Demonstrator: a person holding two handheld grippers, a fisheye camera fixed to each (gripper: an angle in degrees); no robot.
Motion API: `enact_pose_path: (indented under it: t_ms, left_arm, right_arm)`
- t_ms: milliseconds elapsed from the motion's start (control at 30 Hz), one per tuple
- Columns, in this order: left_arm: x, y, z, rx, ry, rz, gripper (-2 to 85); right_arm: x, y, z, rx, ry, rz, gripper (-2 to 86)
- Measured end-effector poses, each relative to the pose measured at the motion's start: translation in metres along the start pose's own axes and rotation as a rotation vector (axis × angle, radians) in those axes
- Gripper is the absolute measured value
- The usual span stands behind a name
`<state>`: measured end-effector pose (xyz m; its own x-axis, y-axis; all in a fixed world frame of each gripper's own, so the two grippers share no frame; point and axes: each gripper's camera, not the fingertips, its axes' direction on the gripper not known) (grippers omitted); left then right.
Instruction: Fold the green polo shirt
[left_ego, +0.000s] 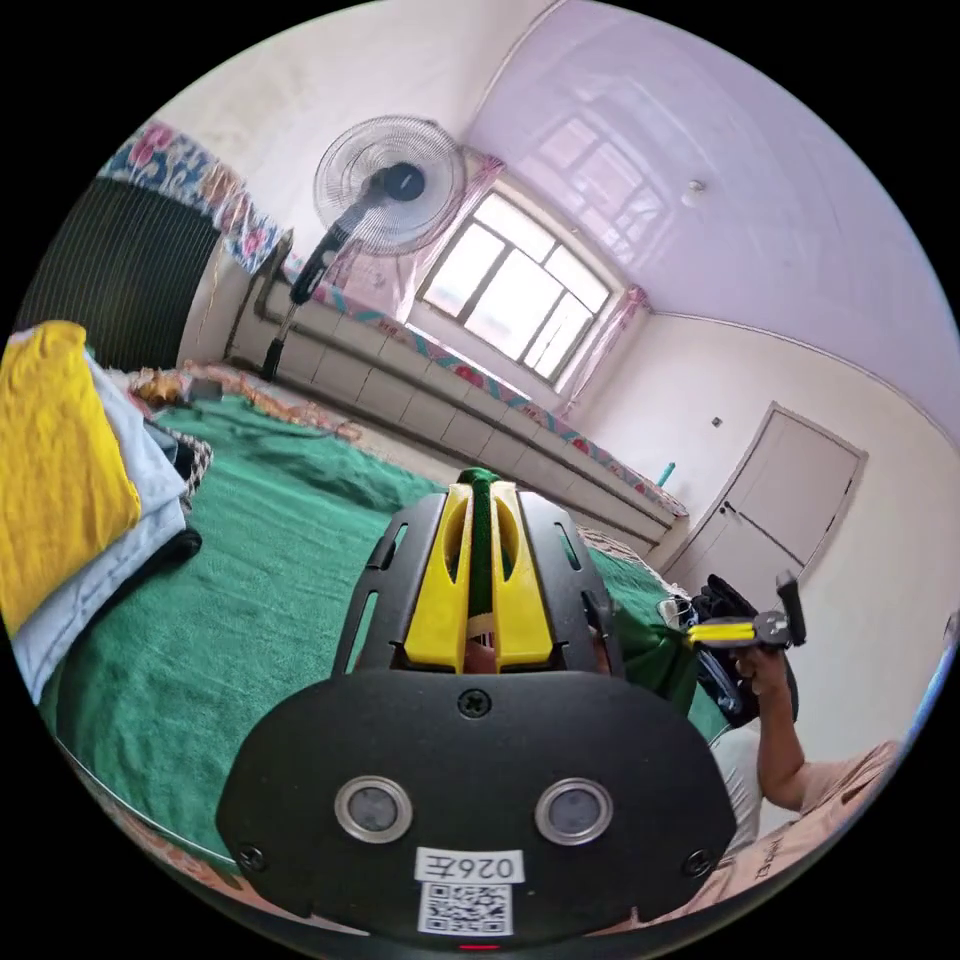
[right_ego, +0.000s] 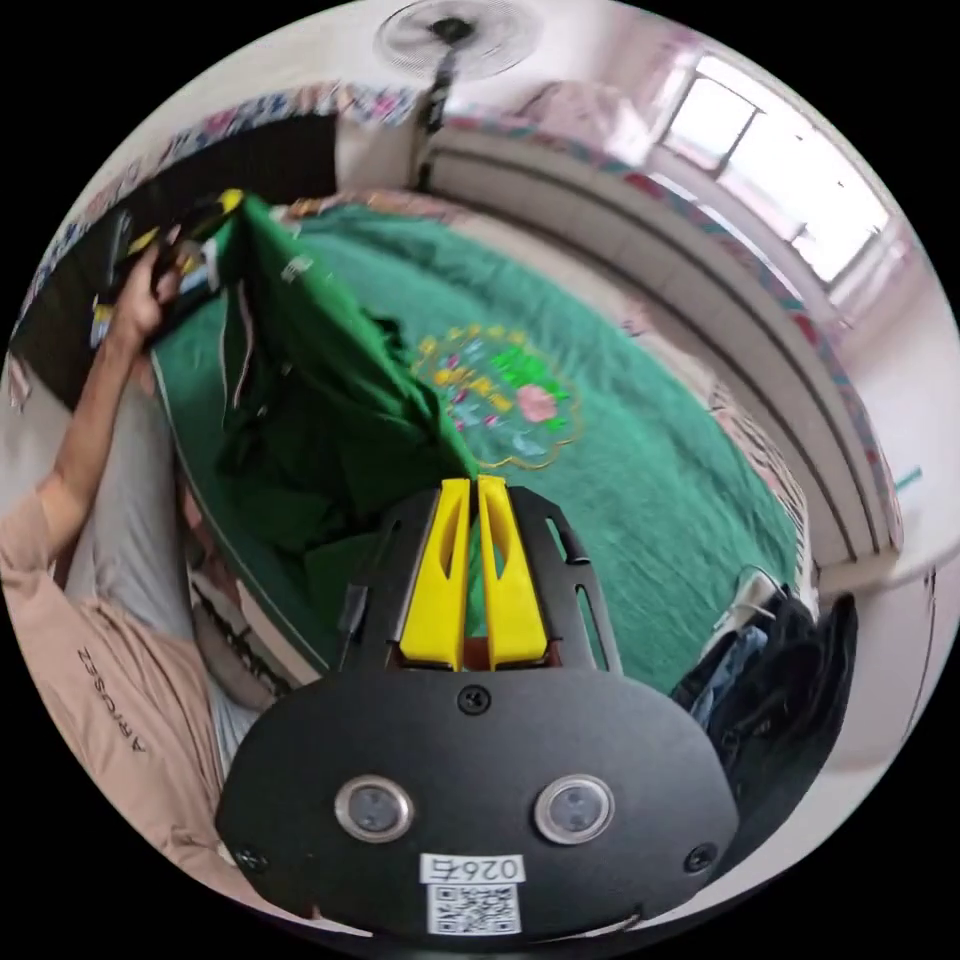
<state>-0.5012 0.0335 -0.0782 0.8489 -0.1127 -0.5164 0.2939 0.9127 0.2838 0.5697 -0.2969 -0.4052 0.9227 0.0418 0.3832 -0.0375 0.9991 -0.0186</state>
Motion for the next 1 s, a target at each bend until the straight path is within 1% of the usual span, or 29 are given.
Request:
enact_pose_path:
  t_ms: [67,100,167,200,233,267,300,367,400,467,567,667,833,1000]
  left_arm:
    - [0.039,0.006,-0.038,0.091,0.023,0.111,0.5]
    - [0.051,0.007,-0.049,0.118,0.029,0.145,0.5]
    - [0.104,0.009,-0.096,0.214,0.041,0.288,0.5]
    - [0.117,0.009,-0.109,0.241,0.04,0.323,0.5]
    - [0.144,0.009,-0.137,0.306,0.038,0.397,0.5]
    - [0.168,0.006,-0.165,0.368,0.033,0.458,0.5]
    - [0.178,0.004,-0.179,0.397,0.031,0.481,0.5]
    - [0.21,-0.006,-0.229,0.485,0.068,0.539,0.4]
    - [0.216,-0.009,-0.239,0.496,0.084,0.552,0.4]
    - [0.237,-0.016,-0.273,0.517,0.103,0.566,0.4]
    - [0.257,-0.012,-0.308,0.573,0.061,0.599,0.4]
    - [0.268,-0.01,-0.335,0.608,0.075,0.604,0.4]
    - [0.269,-0.023,-0.343,0.594,0.163,0.566,0.4]
    - [0.271,-0.05,-0.308,0.553,0.127,0.541,0.4]
  right_arm:
    - [0.007,0.031,-0.069,0.168,0.08,0.152,-1.6]
    - [0.004,0.04,-0.086,0.21,0.108,0.177,-1.6]
    - [-0.031,0.077,-0.165,0.409,0.271,0.214,-1.6]
    - [-0.043,0.087,-0.185,0.463,0.328,0.213,-1.6]
    - [-0.072,0.107,-0.227,0.582,0.49,0.219,-1.6]
    - [-0.101,0.12,-0.26,0.647,0.635,0.188,-1.6]
    - [-0.113,0.122,-0.271,0.641,0.684,0.162,-1.6]
    - [-0.146,0.118,-0.301,0.501,0.809,0.07,-1.6]
    - [-0.154,0.123,-0.309,0.508,0.846,0.06,-1.6]
    - [-0.184,0.152,-0.347,0.606,0.917,0.081,-1.6]
    - [-0.215,0.194,-0.393,0.738,0.882,0.123,-1.6]
    - [-0.241,0.218,-0.42,0.793,0.934,0.153,-1.5]
    - [-0.273,0.233,-0.449,0.85,1.026,0.163,-1.5]
    - [-0.274,0.217,-0.449,0.837,1.128,0.16,-1.5]
